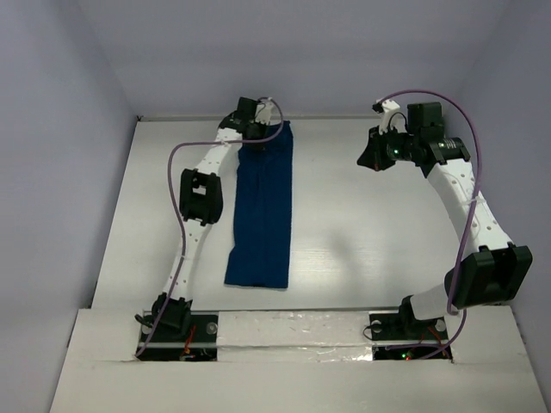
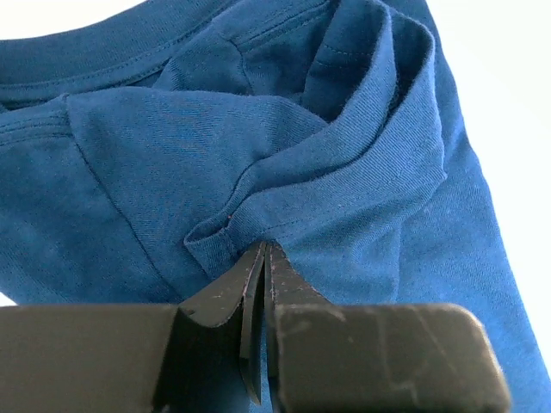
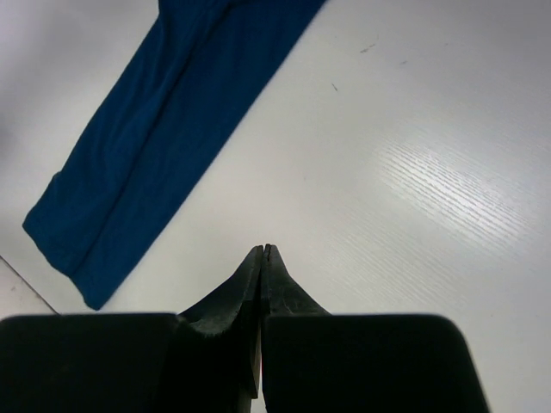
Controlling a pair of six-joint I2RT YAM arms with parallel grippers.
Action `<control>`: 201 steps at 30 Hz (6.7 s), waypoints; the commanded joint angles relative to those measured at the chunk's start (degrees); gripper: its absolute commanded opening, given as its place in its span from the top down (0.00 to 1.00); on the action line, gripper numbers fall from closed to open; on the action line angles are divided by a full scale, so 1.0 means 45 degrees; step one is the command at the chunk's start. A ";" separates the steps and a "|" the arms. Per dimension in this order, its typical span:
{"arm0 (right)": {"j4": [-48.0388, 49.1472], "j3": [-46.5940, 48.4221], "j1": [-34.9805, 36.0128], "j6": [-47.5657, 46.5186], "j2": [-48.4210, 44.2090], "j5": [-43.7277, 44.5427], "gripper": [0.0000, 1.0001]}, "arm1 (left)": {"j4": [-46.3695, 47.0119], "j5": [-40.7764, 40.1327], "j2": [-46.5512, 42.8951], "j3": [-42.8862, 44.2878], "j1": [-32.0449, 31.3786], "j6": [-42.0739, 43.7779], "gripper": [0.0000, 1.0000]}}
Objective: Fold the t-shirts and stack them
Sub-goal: Rotate the tshirt 90 degrees, then grab the bottom of the folded rectangular tshirt with right arm, then fold the folded rectangular tshirt in 1/3 of the way
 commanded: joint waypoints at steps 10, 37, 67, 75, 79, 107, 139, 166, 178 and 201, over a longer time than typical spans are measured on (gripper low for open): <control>-0.0653 0.0298 0.1370 -0.1877 0.1223 -0.0170 0.85 | 0.0721 0.2376 -0.2542 -0.1158 0.0464 -0.0335 0.76; 0.3388 -0.2320 1.1724 -0.4456 0.2457 0.8542 0.87 | 0.2360 0.4293 -1.3771 -1.3686 0.4799 0.2203 0.75; 0.3310 -0.2511 1.3188 -0.3011 0.3373 0.6709 0.06 | 0.4920 0.4293 -2.1998 -2.1744 0.4799 0.2985 0.70; 0.3839 -0.3276 1.4633 -0.3128 0.4113 0.6962 0.06 | 0.5350 0.2518 -2.2251 -2.1569 0.4799 0.3103 0.71; 0.4111 -0.3061 1.5141 -0.3187 0.4700 0.7175 0.06 | 0.5253 0.2554 -2.2466 -2.1432 0.4799 0.2908 0.71; 0.3058 -0.1342 1.5142 -0.3031 0.6868 0.8115 0.20 | 0.4843 0.2847 -2.2604 -2.1432 0.4799 0.3122 0.73; 0.1202 -0.0521 1.4674 -0.2738 0.8958 0.6962 0.77 | 0.4061 0.2945 -2.2896 -2.0397 0.5034 0.3278 0.71; 0.0774 -0.2709 1.4967 -0.4534 0.3022 0.5576 1.00 | 0.5116 0.3726 -2.1354 -2.0612 0.5034 0.2731 0.71; 0.0402 -0.1657 1.4890 -0.5452 0.3058 0.6805 1.00 | 0.5077 0.3863 -2.1373 -2.0495 0.5034 0.2594 0.71; 0.1143 0.2446 1.1588 -0.6039 0.5754 0.7803 1.00 | 0.5954 0.1717 -2.1802 -2.0534 0.5405 0.1970 0.72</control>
